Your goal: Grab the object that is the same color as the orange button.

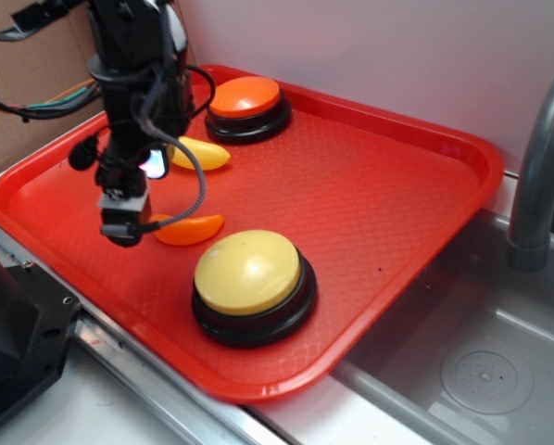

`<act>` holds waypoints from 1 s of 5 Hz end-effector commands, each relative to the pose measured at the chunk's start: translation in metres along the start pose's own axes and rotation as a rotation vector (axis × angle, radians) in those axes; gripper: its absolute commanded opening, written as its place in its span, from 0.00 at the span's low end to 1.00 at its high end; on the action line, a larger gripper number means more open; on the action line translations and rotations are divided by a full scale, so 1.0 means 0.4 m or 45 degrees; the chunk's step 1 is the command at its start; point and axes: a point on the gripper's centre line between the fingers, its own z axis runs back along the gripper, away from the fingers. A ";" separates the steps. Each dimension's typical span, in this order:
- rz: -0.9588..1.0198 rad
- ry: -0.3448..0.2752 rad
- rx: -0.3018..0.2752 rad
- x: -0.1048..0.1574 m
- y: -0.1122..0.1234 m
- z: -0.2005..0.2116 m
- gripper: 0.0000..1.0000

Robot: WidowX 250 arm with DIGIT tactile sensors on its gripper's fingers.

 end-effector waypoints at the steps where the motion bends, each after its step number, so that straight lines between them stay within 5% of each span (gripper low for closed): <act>1: 0.028 -0.024 -0.023 0.040 0.037 -0.048 1.00; 2: -0.014 -0.061 -0.160 0.065 -0.003 -0.084 1.00; 3: -0.041 -0.080 -0.164 0.067 -0.016 -0.089 0.00; 5: -0.023 -0.096 -0.085 0.060 -0.005 -0.063 0.00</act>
